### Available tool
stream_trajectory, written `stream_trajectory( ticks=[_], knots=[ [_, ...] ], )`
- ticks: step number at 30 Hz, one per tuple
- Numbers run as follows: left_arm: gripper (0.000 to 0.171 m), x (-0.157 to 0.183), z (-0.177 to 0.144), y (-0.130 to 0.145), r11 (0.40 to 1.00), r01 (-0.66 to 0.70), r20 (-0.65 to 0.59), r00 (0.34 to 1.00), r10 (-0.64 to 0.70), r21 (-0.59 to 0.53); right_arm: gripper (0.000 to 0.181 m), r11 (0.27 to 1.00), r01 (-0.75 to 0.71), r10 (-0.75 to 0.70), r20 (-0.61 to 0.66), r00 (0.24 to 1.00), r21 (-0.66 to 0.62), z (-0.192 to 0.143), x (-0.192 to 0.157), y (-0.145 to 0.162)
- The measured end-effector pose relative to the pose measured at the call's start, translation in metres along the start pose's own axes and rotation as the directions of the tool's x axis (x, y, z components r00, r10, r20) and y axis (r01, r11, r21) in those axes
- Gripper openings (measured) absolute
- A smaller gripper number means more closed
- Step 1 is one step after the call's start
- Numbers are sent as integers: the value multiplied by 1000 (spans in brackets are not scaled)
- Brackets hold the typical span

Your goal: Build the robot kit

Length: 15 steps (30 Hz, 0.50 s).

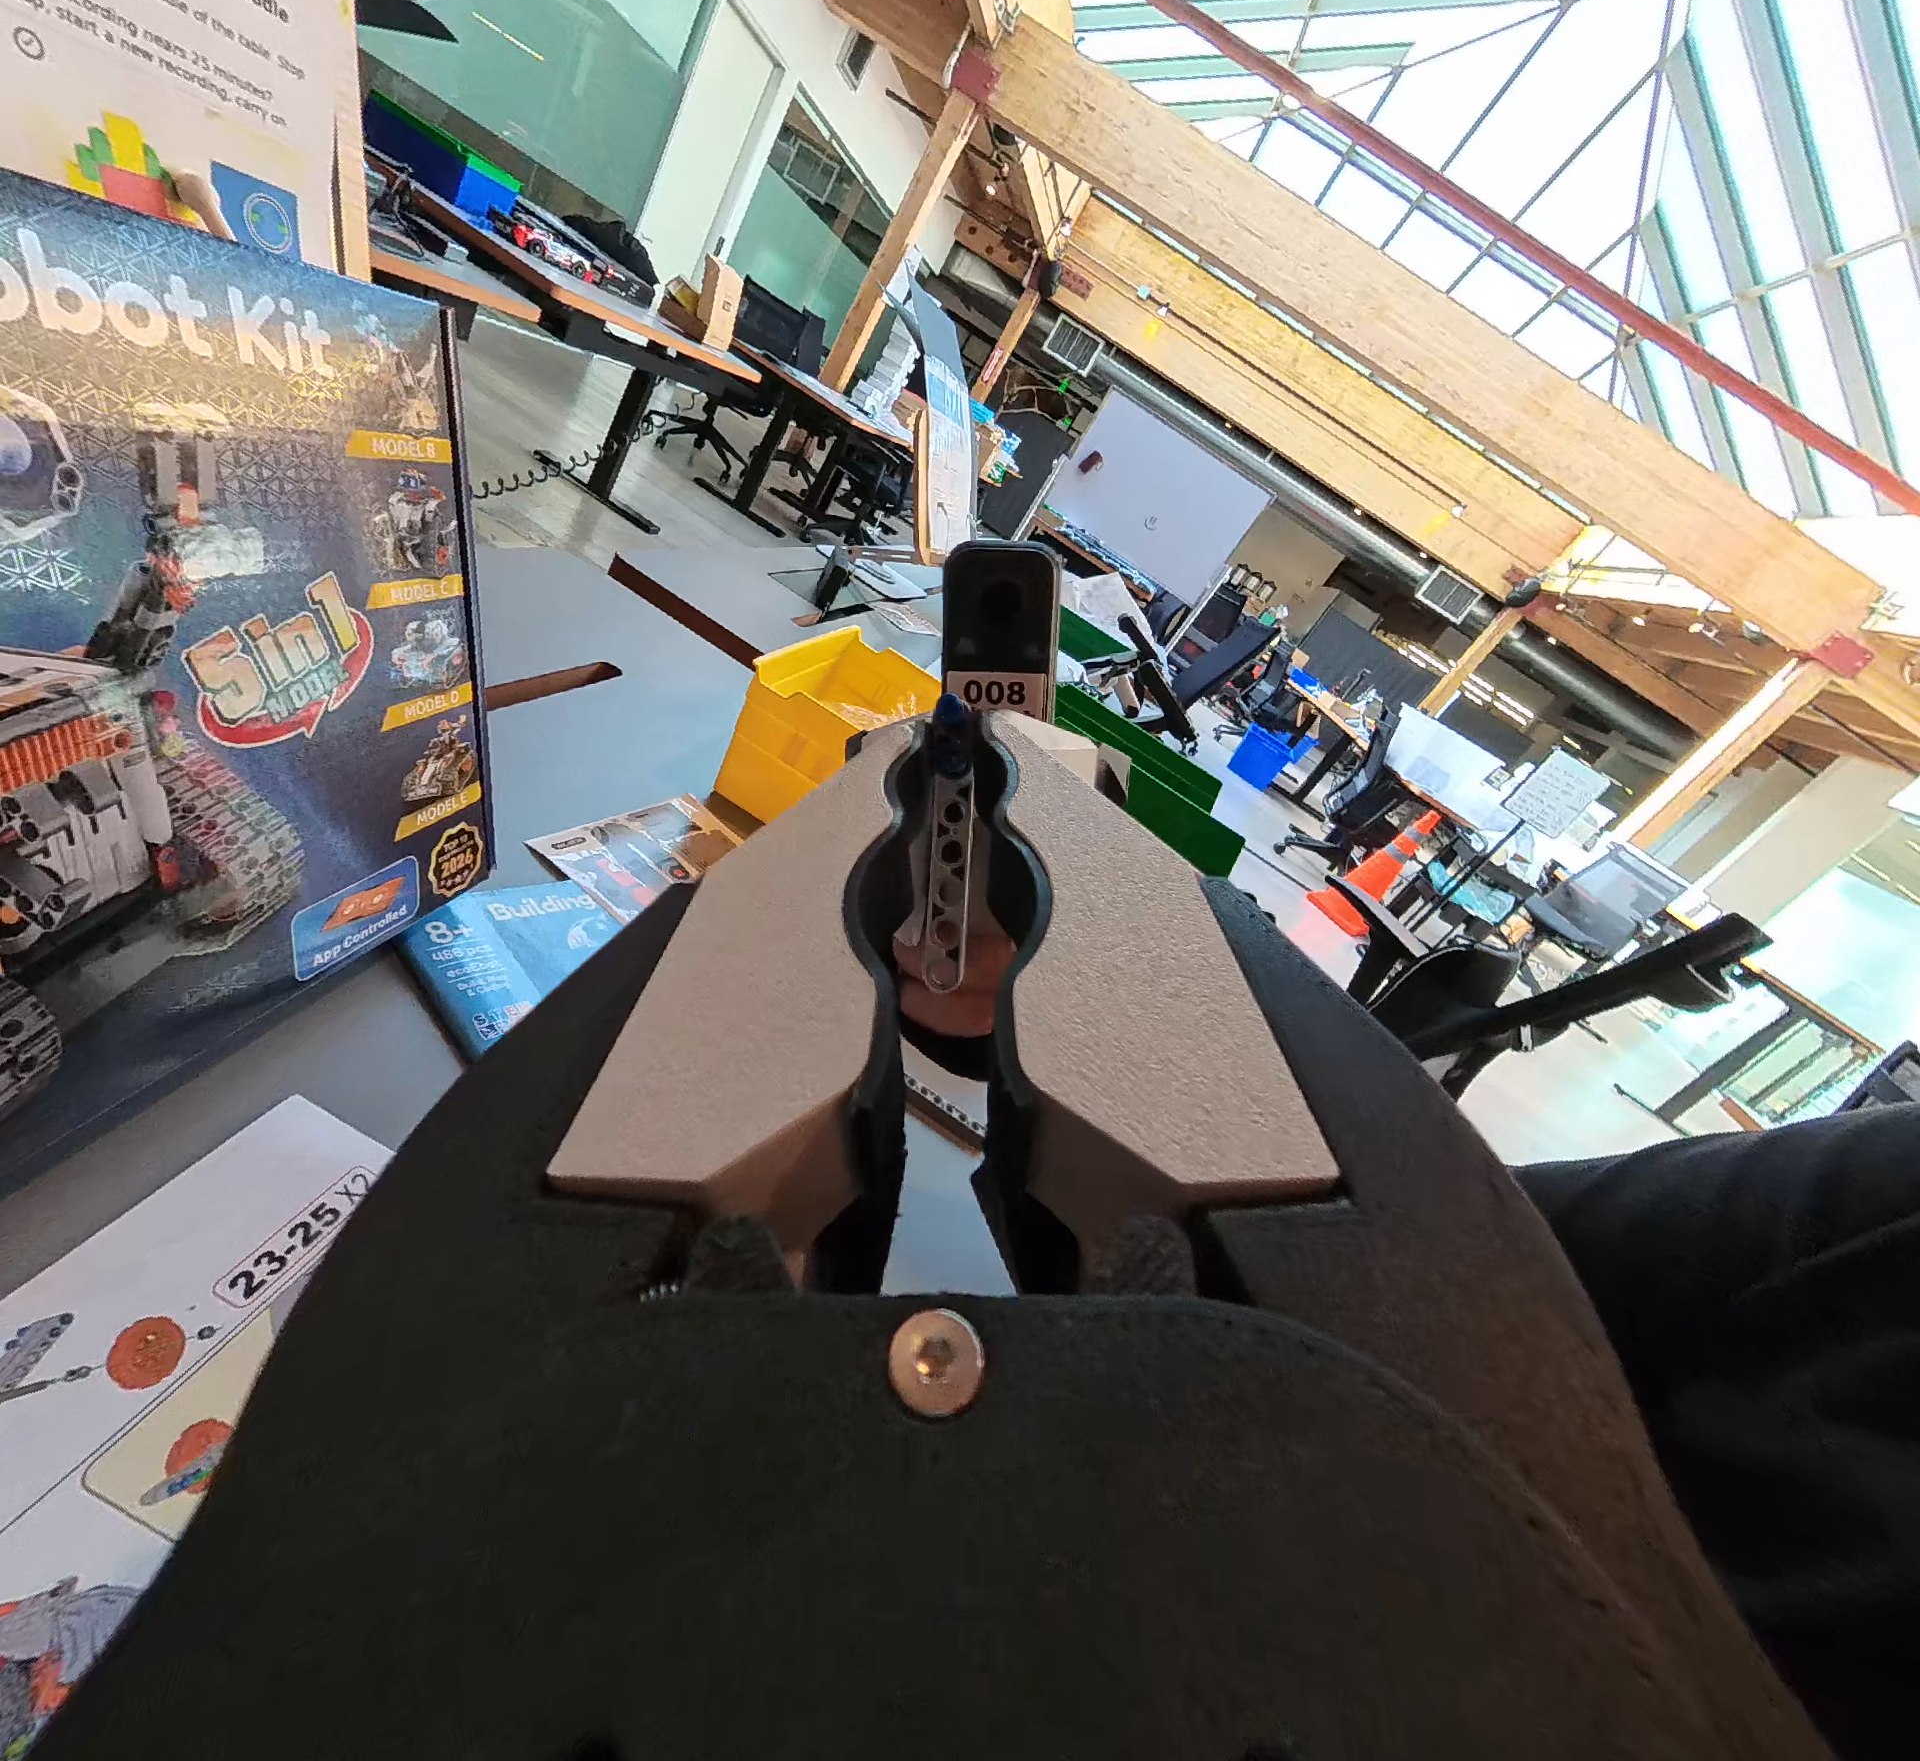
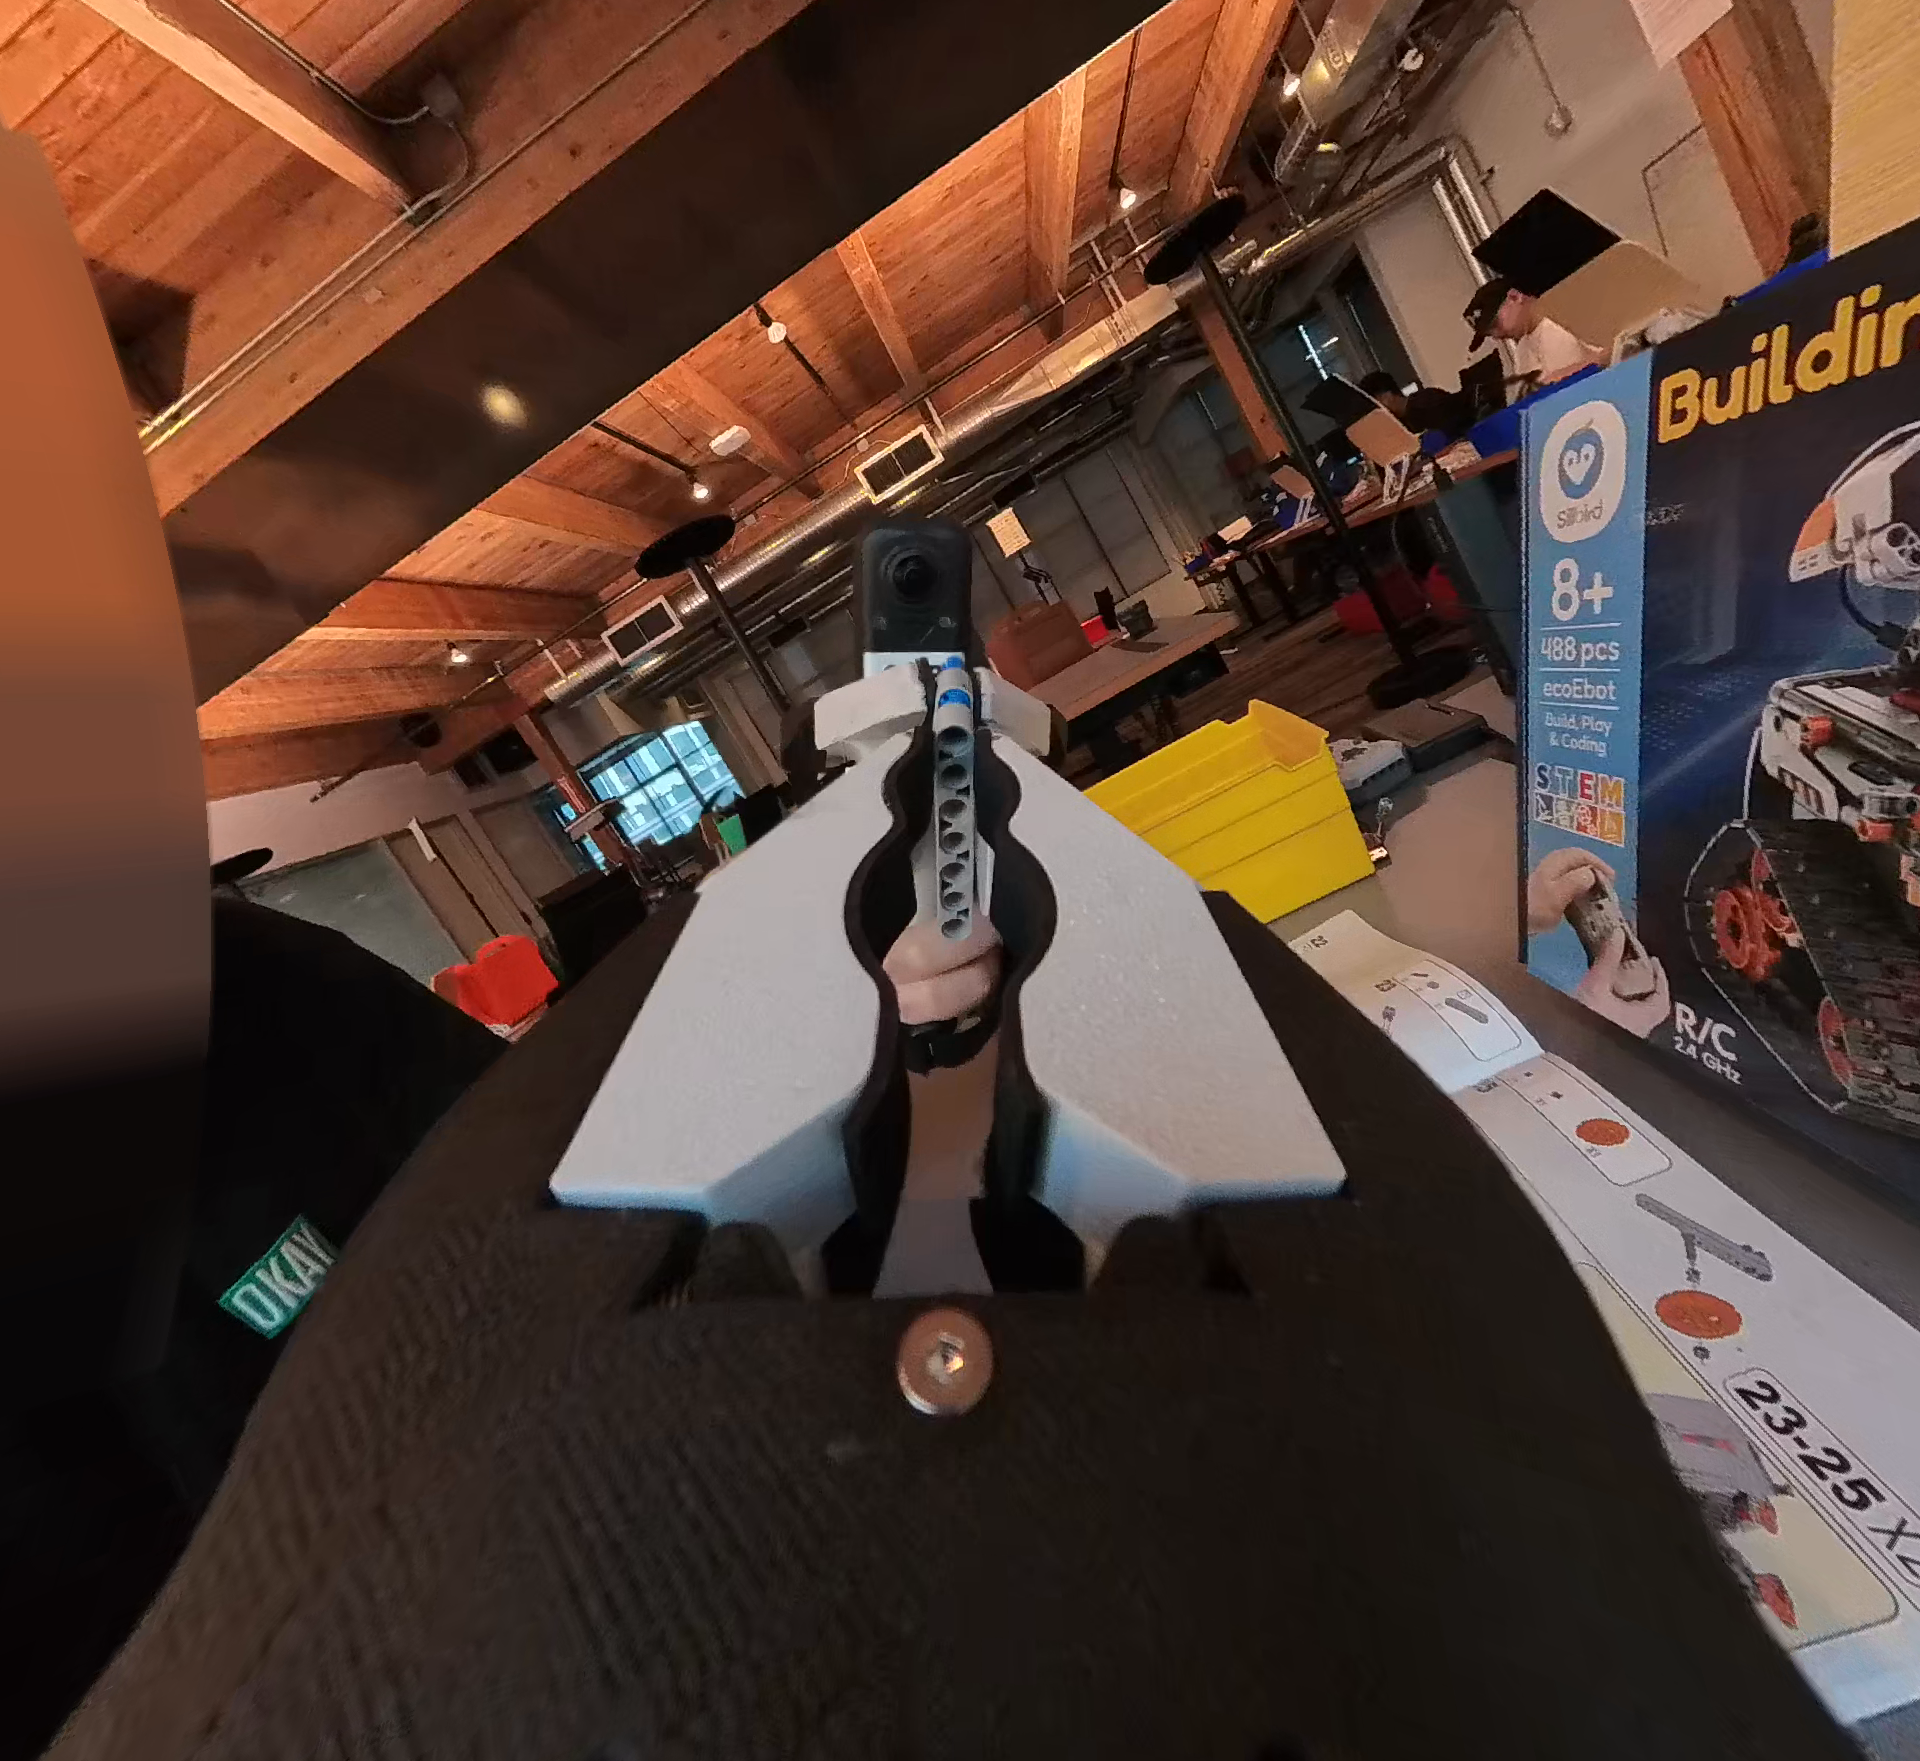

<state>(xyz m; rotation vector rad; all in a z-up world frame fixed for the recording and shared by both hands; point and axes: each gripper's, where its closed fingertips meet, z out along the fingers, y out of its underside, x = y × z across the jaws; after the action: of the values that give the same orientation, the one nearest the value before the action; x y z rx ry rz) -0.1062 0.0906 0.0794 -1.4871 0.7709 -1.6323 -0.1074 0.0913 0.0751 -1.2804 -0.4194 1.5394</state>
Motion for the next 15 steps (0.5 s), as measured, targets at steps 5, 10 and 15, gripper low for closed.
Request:
stream_trajectory(
  ticks=[5,10,15],
  knots=[
    [5,4,0,2,998,60,-55,997,-61,-17,4,999,-36,37,50,998,-14,-2,-4,2],
    [5,-1,-1,6,990,137,-86,986,-140,-41,4,995,-96,98,80,992,-19,-2,0,6],
    [5,-8,-2,8,995,71,-15,997,-72,-67,4,996,-85,86,30,996,-39,-2,7,10]
  ],
)
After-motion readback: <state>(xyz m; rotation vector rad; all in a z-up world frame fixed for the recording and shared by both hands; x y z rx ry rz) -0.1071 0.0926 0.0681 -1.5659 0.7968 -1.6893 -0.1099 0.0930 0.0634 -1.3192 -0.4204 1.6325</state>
